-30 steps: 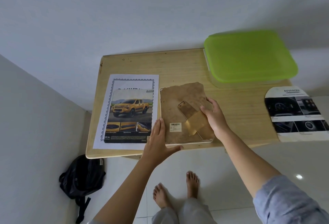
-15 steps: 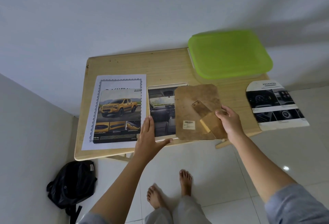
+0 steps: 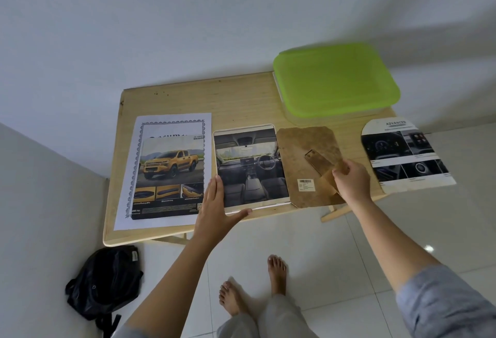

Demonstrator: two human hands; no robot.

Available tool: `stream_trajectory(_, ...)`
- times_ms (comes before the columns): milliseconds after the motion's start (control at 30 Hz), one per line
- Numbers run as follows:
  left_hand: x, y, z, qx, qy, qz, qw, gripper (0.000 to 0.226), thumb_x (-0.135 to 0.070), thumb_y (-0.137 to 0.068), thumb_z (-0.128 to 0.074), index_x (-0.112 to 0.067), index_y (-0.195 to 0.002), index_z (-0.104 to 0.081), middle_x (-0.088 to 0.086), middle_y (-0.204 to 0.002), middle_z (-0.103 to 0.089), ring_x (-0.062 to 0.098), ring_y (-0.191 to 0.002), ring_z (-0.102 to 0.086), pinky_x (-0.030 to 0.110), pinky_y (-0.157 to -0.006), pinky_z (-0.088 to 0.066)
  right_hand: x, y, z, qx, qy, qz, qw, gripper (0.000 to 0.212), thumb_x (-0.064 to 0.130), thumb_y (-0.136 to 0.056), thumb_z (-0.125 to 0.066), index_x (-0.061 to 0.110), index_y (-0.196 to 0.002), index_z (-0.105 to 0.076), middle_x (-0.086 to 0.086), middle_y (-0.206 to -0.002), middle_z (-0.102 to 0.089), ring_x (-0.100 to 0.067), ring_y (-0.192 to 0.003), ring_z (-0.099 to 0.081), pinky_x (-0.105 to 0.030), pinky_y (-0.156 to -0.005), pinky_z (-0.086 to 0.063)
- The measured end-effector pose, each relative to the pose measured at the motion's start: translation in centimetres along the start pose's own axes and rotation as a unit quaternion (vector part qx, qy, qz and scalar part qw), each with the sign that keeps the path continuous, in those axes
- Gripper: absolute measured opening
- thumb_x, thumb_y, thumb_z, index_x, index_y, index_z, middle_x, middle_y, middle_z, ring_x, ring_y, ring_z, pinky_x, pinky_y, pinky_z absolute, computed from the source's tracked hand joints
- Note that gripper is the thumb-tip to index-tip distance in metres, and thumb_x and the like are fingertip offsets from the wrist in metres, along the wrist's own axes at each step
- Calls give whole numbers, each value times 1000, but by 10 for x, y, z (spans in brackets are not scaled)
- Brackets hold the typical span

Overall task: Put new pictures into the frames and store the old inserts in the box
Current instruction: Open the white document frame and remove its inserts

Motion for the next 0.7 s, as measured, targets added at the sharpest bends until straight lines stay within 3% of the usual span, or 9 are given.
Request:
stream_trajectory(100, 0, 0, 0, -3, 1, 0, 1000, 111, -65, -72, -56, -18, -147, 10, -2, -157, 10, 18, -145, 5, 42, -115, -13, 16, 12, -8, -16, 40, 40, 998, 44, 15, -91, -51, 8, -134, -44, -11, -139, -41, -26, -132, -34, -38, -106, -32)
stream_trajectory(167, 0, 0, 0, -4, 0, -1, 1000, 112, -67, -71, -55, -18, -147, 10, -3, -157, 10, 17, -145, 6, 41, -115, -13, 41, 26, -21, -11, 63, 120, 991, 45, 19, -92, -50, 11, -136, -42, -8, -140, -40, -23, -132, -33, -38, -108, -30)
stream_trajectory(300, 2, 0, -1, -4, -1, 4, 1000, 114, -73, -66, -49, -19, -147, 11, -3, -157, 10, 17, -145, 5, 42, -114, -14, 65, 45, -68, 78, 167, 236, 954, 50, 31, -94, -47, 15, -141, -36, -9, -149, -29, -27, -140, -21, -42, -113, -19)
stream_trajectory(400, 2, 0, -1, -6, 0, 5, 1000, 115, -74, -65, -48, -19, -147, 10, -3, -157, 9, 16, -145, 5, 43, -115, -15, 55, 44, -80, 109, 234, 240, 936, 59, 47, -95, -33, 21, -146, -22, -4, -155, -15, -25, -144, -5, -45, -115, -8)
stream_trajectory(500, 2, 0, -2, -4, -1, 7, 1000, 114, -73, -65, -48, -19, -147, 10, -4, -157, 10, 16, -145, 5, 43, -115, -15, 45, 39, -78, 117, 257, 251, 926, 64, 53, -92, -22, 22, -147, -18, -2, -157, -11, -23, -145, -1, -43, -116, -6)
stream_trajectory(600, 3, 0, -2, -3, -2, 7, 1000, 113, -73, -67, -49, -20, -147, 11, -4, -157, 10, 16, -145, 6, 43, -116, -14, 33, 32, -72, 117, 269, 247, 924, 67, 55, -89, -20, 21, -146, -21, -3, -156, -15, -25, -145, -4, -45, -116, -9)
stream_trajectory(700, 2, 0, -1, -8, -3, 5, 1000, 113, -72, -68, -50, -19, -147, 11, -4, -157, 10, 15, -145, 5, 43, -115, -13, 29, 29, -71, 126, 262, 251, 923, 58, 45, -95, -35, 21, -146, -23, -4, -156, -16, -25, -145, -3, -44, -116, -6)
Point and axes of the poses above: each hand's wrist, its own y-axis away from the middle knuckle, its own z-axis out of the back of the hand, x = y × z, the point moved 9 cm from there along -y, towards the middle knuckle
